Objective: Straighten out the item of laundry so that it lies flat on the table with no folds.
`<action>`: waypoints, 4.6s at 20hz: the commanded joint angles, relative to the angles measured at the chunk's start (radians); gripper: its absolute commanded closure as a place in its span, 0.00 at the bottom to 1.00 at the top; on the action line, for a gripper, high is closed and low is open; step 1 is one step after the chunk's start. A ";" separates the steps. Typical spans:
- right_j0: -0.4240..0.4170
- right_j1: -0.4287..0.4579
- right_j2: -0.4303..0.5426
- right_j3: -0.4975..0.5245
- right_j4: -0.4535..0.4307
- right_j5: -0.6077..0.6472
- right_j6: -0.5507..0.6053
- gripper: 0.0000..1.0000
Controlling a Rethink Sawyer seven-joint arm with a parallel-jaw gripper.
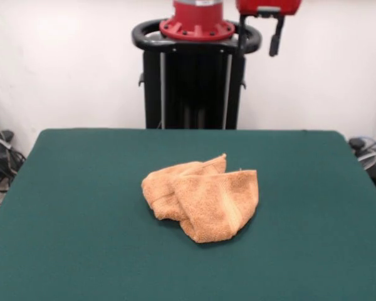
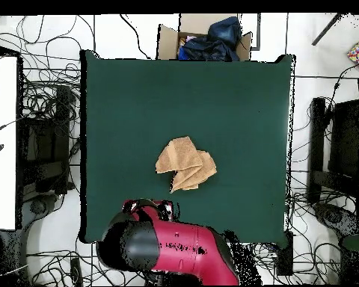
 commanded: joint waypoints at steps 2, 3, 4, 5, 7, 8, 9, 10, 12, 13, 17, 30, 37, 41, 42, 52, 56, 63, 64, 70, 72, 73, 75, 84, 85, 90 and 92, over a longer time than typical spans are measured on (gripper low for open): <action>-0.010 0.102 0.093 0.043 -0.037 -0.083 0.048 0.00; -0.007 0.110 0.095 0.040 -0.035 -0.089 0.055 0.00; -0.003 0.117 0.097 0.044 -0.033 -0.106 0.063 0.00; 0.004 0.134 0.096 0.031 -0.039 -0.117 0.073 0.00; 0.011 0.149 0.101 0.037 -0.034 -0.143 0.086 0.00; 0.014 0.160 0.105 0.038 -0.030 -0.156 0.092 0.00; 0.013 0.167 0.110 0.046 -0.027 -0.172 0.094 0.00; 0.016 0.176 0.113 0.047 -0.025 -0.184 0.100 0.00; 0.029 0.203 0.112 0.033 -0.027 -0.208 0.116 0.00; 0.028 0.209 0.118 0.041 -0.023 -0.230 0.118 0.00; 0.020 0.286 0.125 -0.002 -0.029 -0.283 0.116 0.00; 0.033 0.477 0.117 -0.072 -0.033 -0.454 0.142 0.00; 0.070 0.491 0.109 -0.073 -0.001 -0.441 0.162 0.00; 0.073 0.495 0.113 -0.077 0.008 -0.436 0.166 0.00; 0.077 0.495 0.111 -0.081 0.012 -0.432 0.168 0.00; 0.092 0.553 0.087 -0.196 0.028 -0.372 0.143 0.00; 0.103 0.538 0.085 -0.225 0.037 -0.316 0.141 0.00; 0.087 0.513 0.093 -0.231 0.019 -0.281 0.121 0.00; 0.080 0.507 0.097 -0.225 0.015 -0.279 0.116 0.00; 0.052 0.492 0.104 -0.193 -0.014 -0.291 0.097 0.00; 0.043 0.482 0.106 -0.176 -0.023 -0.298 0.093 0.00; 0.038 0.478 0.107 -0.169 -0.024 -0.299 0.092 0.00; 0.039 0.504 0.105 -0.187 -0.024 -0.305 0.092 0.00; 0.024 0.463 0.112 -0.145 -0.037 -0.262 0.073 0.00; 0.024 0.479 0.111 -0.162 -0.034 -0.259 0.074 0.00; 0.027 0.482 0.112 -0.138 -0.037 -0.296 0.092 0.00; 0.025 0.496 0.111 -0.141 -0.039 -0.311 0.095 0.00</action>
